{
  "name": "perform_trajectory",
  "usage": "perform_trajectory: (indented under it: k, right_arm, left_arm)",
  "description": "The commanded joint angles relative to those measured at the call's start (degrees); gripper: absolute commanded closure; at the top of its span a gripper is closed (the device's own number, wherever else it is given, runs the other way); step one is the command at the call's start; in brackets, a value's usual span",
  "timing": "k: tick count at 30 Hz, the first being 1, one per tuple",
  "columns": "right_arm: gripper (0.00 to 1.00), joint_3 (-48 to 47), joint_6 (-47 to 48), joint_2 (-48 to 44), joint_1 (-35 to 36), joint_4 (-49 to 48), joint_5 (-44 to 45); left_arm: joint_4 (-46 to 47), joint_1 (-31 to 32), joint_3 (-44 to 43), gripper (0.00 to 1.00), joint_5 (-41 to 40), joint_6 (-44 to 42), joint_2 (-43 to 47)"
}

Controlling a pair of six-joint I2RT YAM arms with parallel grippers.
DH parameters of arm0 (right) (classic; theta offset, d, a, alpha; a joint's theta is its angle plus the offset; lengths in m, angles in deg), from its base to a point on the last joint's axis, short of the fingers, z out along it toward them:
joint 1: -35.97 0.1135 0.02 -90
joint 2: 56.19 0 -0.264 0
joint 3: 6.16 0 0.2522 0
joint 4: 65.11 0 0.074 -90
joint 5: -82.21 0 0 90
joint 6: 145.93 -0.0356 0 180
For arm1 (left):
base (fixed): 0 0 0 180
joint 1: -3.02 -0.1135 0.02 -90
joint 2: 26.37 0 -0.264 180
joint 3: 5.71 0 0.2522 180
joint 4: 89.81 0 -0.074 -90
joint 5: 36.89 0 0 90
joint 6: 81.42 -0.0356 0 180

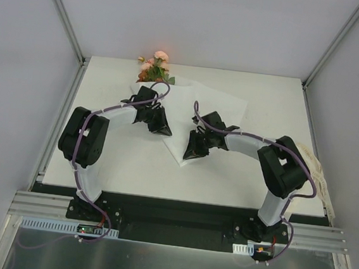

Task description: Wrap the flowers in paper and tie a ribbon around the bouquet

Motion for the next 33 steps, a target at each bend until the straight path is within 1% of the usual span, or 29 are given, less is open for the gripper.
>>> perform_trajectory:
  k: [1,2,3,6,7,8,9,10,11,13,14,15,17,20,21,22,27,31,33]
  right_arm:
    - [0.82,2.2,1.7,-7.6,-4.1,2.4,-2.3]
    - [0.78,2.5,2.3,-9.0,-4.9,3.1,-2.3]
    - [0.77,2.7,3.4,-9.5,-5.8,3.9,-2.0]
    - [0.73,2.3,5.0,-10.9,-10.0,6.6,-1.9]
    - [0.71,2.0,5.2,-11.2,-11.1,7.9,-1.5]
    - [0.69,2.2,5.4,-12.1,-12.0,8.3,-1.1]
    - [0.65,2.5,5.3,-12.9,-14.5,8.6,-0.9]
    - [0.58,3.3,5.1,-13.8,-15.7,8.6,-0.6]
    - [0.54,4.1,5.2,-15.0,-16.9,8.7,0.1]
    - [0.46,6.9,6.3,-18.6,-20.4,8.8,0.9]
    - [0.44,8.0,6.5,-19.9,-21.6,8.8,0.9]
    - [0.43,9.6,6.6,-21.0,-24.1,8.8,0.3]
    - [0.43,11.1,6.6,-21.4,-26.5,8.5,-2.7]
    - [0.42,14.4,4.9,-20.6,-30.1,5.2,-5.3]
    - [0.41,15.0,4.1,-20.1,-31.6,2.6,-6.0]
    - [0.39,16.2,3.4,-19.0,-32.0,1.0,-6.8]
    - [0.37,17.6,0.1,-16.3,-32.3,-5.9,-9.5]
    - [0.34,18.1,0.7,-15.8,-31.7,-7.1,-9.8]
    - [0.33,18.1,1.1,-15.3,-31.0,-7.2,-9.1]
  left_arm:
    - [2.6,3.4,-1.1,0.86,4.4,-3.6,3.5]
    - [2.6,3.8,-1.4,0.82,4.9,-3.7,4.1]
    - [3.1,4.7,-1.8,0.81,6.4,-3.7,4.1]
    - [3.8,6.2,-5.1,0.80,7.4,-3.5,1.4]
    - [4.2,7.2,-6.5,0.82,7.6,-3.3,0.1]
    - [4.5,7.8,-9.5,0.83,7.8,-2.8,-3.2]
    - [4.7,8.4,-11.2,0.87,7.9,-2.4,-5.1]
    - [4.8,9.5,-12.9,0.89,9.2,-2.0,-7.0]
    - [4.8,10.1,-16.0,0.90,9.8,-1.3,-10.7]
    - [5.0,11.6,-18.3,0.93,10.2,-0.9,-14.7]
    - [5.1,11.9,-19.3,0.94,10.0,-0.2,-15.7]
    - [5.2,12.1,-19.5,0.95,9.7,0.2,-16.5]
    - [5.7,12.1,-19.4,0.96,8.5,0.9,-17.7]
    - [5.6,11.9,-18.7,0.97,6.9,-0.2,-18.1]
    - [5.6,11.8,-18.3,0.97,6.6,-0.7,-17.9]
    - [5.6,11.6,-17.8,0.97,6.8,-1.1,-17.8]
    - [4.0,11.0,-14.4,0.98,9.3,-3.6,-18.3]
    - [2.5,10.8,-9.8,0.98,8.7,-6.8,-15.2]
    - [1.3,10.7,-9.6,0.97,9.2,-8.4,-14.2]
